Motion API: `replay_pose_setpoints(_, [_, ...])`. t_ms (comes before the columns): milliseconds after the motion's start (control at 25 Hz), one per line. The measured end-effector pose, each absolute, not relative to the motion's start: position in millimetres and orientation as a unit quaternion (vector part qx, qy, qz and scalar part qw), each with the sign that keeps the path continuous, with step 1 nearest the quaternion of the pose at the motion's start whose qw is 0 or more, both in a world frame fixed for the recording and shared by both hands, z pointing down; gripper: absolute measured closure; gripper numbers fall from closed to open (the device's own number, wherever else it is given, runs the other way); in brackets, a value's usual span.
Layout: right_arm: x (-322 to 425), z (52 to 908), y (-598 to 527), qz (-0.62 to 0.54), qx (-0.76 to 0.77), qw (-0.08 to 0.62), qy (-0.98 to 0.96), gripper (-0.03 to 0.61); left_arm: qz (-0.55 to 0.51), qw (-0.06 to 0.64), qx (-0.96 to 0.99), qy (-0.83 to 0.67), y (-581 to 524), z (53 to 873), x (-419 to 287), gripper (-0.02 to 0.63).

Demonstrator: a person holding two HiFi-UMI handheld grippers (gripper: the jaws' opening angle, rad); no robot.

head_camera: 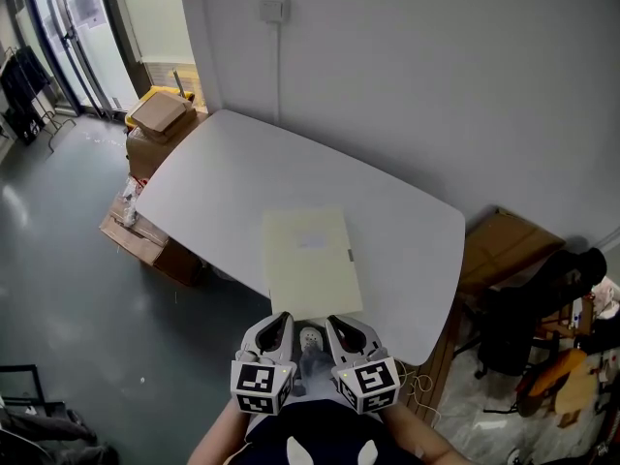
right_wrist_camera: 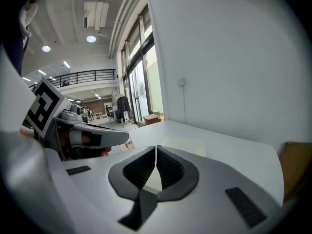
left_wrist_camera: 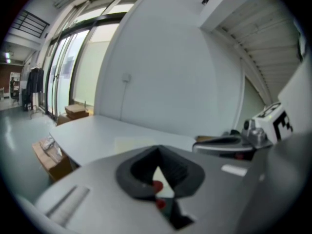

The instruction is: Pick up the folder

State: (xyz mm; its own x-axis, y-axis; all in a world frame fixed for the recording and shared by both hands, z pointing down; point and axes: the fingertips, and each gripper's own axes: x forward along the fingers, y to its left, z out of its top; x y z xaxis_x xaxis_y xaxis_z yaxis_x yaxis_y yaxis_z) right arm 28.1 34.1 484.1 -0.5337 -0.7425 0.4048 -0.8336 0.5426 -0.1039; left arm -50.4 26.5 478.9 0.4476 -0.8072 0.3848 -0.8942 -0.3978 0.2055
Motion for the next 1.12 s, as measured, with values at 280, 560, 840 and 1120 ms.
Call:
replay_pose_setpoints(280, [29.5, 491.1, 13.8, 0.157, 0.457, 0.169, -0.859, 0.568, 0.124, 0.225, 0.820, -0.512, 8.1, 496.9, -53.6, 0.609])
replay_pose_setpoints(560, [36.5, 506.1, -2.6, 0.181, 0.458, 0.184, -0.851, 0.566, 0.145, 0.235, 0.817, -0.507, -6.0, 508.3, -53.5, 0.609])
replay_pose_setpoints(840, [38.3, 519.0, -19.5, 0.199, 0.454, 0.194, -0.846, 0.468, 0.164, 0.255, 0.814, -0.495, -19.8, 521.6, -52.8, 0.567])
replay_pose_setpoints(1120, [40.2, 529.9, -37.7, 0.212, 0.452, 0.203, -0.842, 0.442, 0.174, 0.267, 0.816, -0.483, -31.8, 530.2, -52.8, 0.472])
